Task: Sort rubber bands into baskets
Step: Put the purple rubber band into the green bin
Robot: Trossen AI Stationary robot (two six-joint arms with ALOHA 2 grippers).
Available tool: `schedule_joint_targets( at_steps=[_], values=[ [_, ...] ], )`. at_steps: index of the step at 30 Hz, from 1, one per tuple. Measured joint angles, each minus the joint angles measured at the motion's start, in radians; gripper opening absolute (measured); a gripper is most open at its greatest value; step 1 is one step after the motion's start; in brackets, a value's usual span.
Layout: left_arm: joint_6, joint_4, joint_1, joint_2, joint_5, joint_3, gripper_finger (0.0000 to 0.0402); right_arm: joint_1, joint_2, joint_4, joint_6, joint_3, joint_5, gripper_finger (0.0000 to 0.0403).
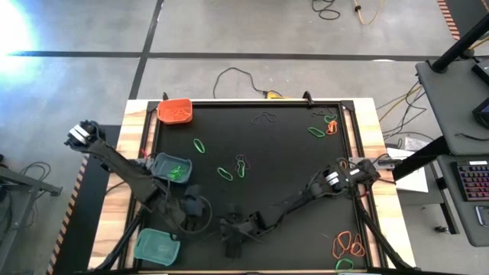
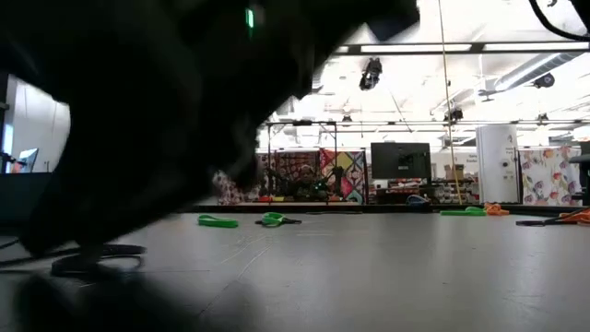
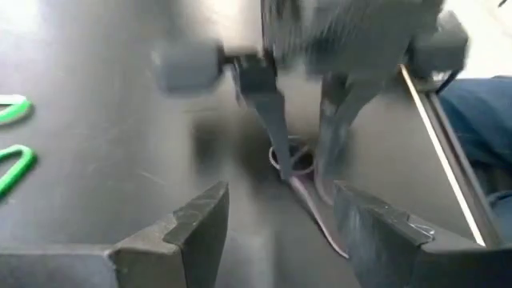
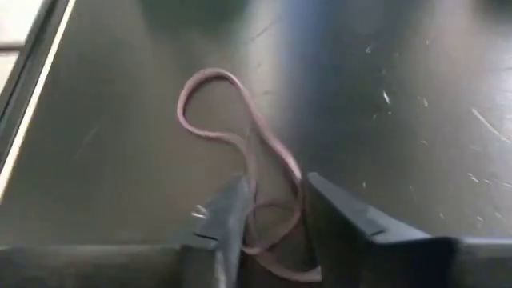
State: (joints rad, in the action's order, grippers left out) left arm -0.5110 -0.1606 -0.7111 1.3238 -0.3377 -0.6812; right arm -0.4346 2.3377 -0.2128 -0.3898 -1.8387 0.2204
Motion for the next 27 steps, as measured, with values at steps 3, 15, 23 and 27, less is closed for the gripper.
schedule_joint_targets(
  at_steps=[3, 15, 23, 27],
  values=[
    [-0.032, 0.022, -0.036, 0.069, -0.042, -0.008, 0.0207, -0.026, -0.006, -0.166, -0.017, -0.105, 0.039, 0.0163],
    [-0.07, 0.32, -0.076, 0.361, -0.123, -0.008, 0.0207, -0.134, -0.009, -0.304, -0.092, -0.254, 0.278, 0.0199],
    [-0.076, 0.328, -0.074, 0.428, -0.21, -0.033, 0.0207, -0.177, -0.009, -0.302, -0.194, -0.239, 0.306, 0.0199],
    [-0.079, 0.375, -0.073, 0.469, -0.211, -0.034, 0.0208, -0.187, -0.009, -0.297, -0.205, -0.237, 0.328, 0.0199]
  ],
)
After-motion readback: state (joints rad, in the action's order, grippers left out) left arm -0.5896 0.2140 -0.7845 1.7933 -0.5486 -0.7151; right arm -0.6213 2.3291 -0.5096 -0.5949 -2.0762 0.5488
